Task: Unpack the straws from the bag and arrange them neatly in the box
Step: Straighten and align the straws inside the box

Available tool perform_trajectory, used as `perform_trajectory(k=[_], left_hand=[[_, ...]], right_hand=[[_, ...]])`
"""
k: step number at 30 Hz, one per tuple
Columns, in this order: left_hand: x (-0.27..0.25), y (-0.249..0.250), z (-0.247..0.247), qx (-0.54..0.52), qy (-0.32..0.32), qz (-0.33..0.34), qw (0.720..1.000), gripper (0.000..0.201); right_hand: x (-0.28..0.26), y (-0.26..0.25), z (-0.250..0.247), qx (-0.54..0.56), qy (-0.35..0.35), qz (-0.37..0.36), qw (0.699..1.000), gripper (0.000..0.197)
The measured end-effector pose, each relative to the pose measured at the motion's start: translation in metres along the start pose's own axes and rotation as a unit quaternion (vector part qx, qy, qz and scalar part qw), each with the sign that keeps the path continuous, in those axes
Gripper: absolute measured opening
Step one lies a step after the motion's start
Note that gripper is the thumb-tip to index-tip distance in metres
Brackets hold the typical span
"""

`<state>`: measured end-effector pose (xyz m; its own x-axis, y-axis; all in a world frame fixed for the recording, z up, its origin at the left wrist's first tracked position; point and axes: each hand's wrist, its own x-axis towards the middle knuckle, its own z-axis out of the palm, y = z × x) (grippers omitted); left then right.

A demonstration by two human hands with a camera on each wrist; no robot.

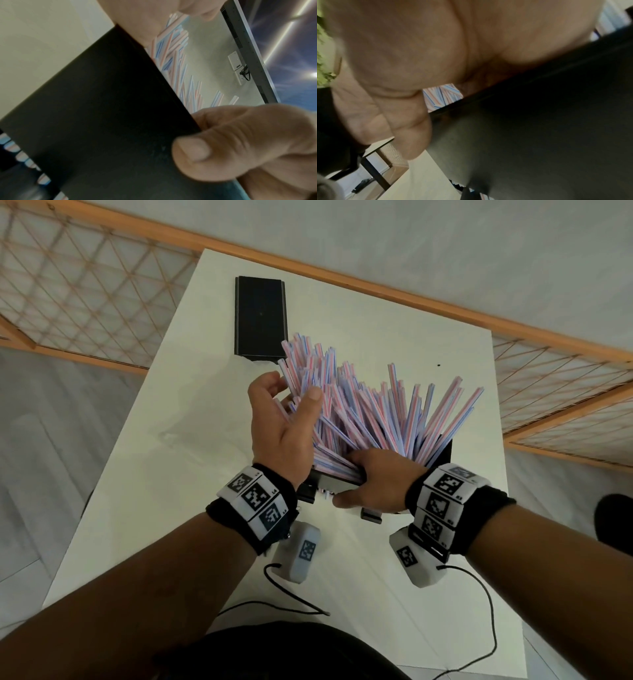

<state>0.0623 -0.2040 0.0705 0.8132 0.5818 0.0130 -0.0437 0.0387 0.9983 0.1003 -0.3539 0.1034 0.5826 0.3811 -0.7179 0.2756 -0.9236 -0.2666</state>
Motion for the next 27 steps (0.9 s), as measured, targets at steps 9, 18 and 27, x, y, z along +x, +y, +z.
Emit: perform_trajectory(k=[9,18,27], left_hand=[[-0.002,0.0,0.002,-0.027,-0.034,-0.006,0.999,0.051],[-0.002,-0.001,-0.001,-0.007,-0.028,-0.019,0.999,0.083],[0.0,-0.003,-0.001,0.062,-0.009,-0.046,0.997,0.074]], right_hand=[[0.016,-0.017,-0.003,0.025,-0.053,0.005,0.998,0.063],[0.024,-0.016,0.005,-0.016,-0.029,0.002,0.999,0.068],[0.001,-0.006,0.001,-0.067,0.13,-0.037,0.989,0.058]])
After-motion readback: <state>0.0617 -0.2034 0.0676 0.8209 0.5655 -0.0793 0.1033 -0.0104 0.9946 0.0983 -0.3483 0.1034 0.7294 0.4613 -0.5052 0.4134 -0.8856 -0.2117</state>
